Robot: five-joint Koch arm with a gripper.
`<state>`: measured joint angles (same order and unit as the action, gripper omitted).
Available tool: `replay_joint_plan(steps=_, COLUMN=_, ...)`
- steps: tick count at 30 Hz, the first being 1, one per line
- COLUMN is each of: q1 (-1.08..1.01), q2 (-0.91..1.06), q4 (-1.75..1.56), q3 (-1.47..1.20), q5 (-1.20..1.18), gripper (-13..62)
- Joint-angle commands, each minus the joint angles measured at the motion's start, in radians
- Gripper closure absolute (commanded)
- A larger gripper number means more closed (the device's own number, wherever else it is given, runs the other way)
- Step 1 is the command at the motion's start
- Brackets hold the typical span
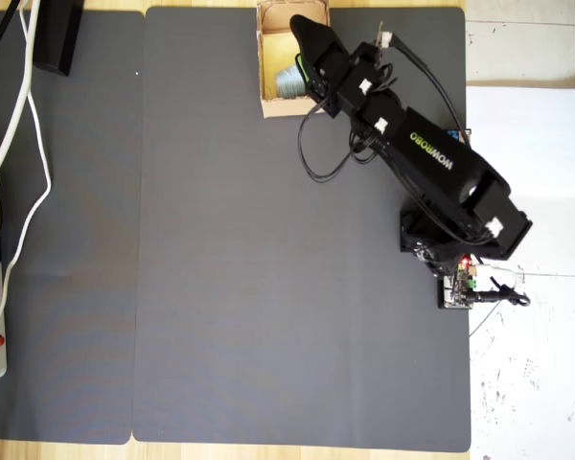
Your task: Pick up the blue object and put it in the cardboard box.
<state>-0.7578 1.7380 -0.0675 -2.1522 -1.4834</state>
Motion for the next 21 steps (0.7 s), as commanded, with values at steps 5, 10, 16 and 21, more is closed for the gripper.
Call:
replay_joint_plan(steps=5, q1=0.127, q2=0.178, q4=-0.028, q3=-0.069, q5=-0.072, gripper=16.8)
replay_joint_plan(steps=10, q1=0.262, q2=0.305, q4=-0.035, q3=-0.183, q5=-0.075, gripper=16.1)
replay_joint_plan(steps=16, q1=0.434, q2=0.445, q4=-0.032, q3=-0.314, q5=-0.064, gripper=16.0)
replay_joint_plan(steps=21, q1=0.594, q2=0.549, q4=-0.032, q3=-0.451, q5=-0.058, gripper=15.3)
